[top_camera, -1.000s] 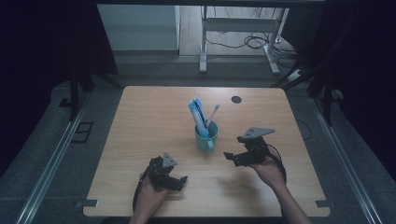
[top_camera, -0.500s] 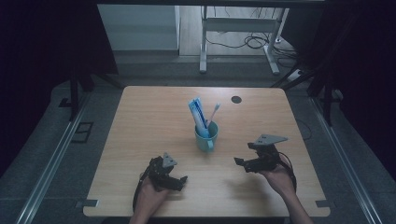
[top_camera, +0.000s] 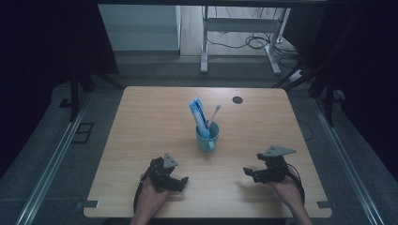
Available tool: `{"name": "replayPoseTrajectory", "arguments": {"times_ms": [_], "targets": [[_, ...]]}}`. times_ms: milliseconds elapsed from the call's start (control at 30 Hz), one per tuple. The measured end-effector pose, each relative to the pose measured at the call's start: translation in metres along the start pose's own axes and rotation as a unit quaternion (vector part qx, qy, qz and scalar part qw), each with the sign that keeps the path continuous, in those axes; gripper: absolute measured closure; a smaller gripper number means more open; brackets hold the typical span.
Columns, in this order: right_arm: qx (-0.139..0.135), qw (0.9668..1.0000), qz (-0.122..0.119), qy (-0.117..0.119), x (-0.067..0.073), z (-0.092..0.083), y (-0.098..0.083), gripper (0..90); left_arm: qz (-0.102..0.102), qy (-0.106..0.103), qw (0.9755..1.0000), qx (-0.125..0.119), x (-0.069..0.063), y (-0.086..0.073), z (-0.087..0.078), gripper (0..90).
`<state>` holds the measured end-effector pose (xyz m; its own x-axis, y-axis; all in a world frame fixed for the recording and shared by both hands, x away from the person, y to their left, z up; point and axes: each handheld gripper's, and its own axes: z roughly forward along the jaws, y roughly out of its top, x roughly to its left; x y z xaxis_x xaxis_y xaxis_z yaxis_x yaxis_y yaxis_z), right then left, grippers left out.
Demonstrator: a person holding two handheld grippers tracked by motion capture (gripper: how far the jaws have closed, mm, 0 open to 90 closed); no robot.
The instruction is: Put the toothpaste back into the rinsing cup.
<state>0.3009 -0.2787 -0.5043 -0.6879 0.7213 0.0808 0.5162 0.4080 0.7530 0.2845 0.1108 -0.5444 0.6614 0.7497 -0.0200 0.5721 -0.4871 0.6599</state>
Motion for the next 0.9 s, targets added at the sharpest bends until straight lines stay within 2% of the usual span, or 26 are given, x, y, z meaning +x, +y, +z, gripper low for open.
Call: {"name": "replayPoseTrajectory", "arguments": {"times_ms": [267, 533, 667, 767, 900], "targets": [[0.014, 0.9999, 0.006, -0.006, -0.001, 0.005, -0.020, 13.6, 0.001, 0.000, 1.0000, 0.000, 0.000, 0.000, 0.000, 0.4], [0.028, 0.9995, 0.002, -0.012, 0.001, 0.014, -0.034, 11.9, 0.000, 0.000, 1.0000, 0.000, 0.000, 0.000, 0.000, 0.5], [0.020, 0.9996, -0.009, -0.019, 0.003, 0.015, -0.037, 10.2, 0.000, 0.000, 1.0000, 0.000, 0.000, 0.000, 0.000, 0.5], [0.029, 0.9987, -0.029, -0.029, 0.007, 0.017, -0.037, 6.3, 0.000, 0.000, 1.0000, 0.000, 0.000, 0.000, 0.000, 0.5], [0.034, 0.9986, -0.027, -0.031, 0.006, 0.017, -0.037, 3.2, -0.001, 0.001, 1.0000, 0.000, 0.000, 0.000, 0.000, 0.5]]}}
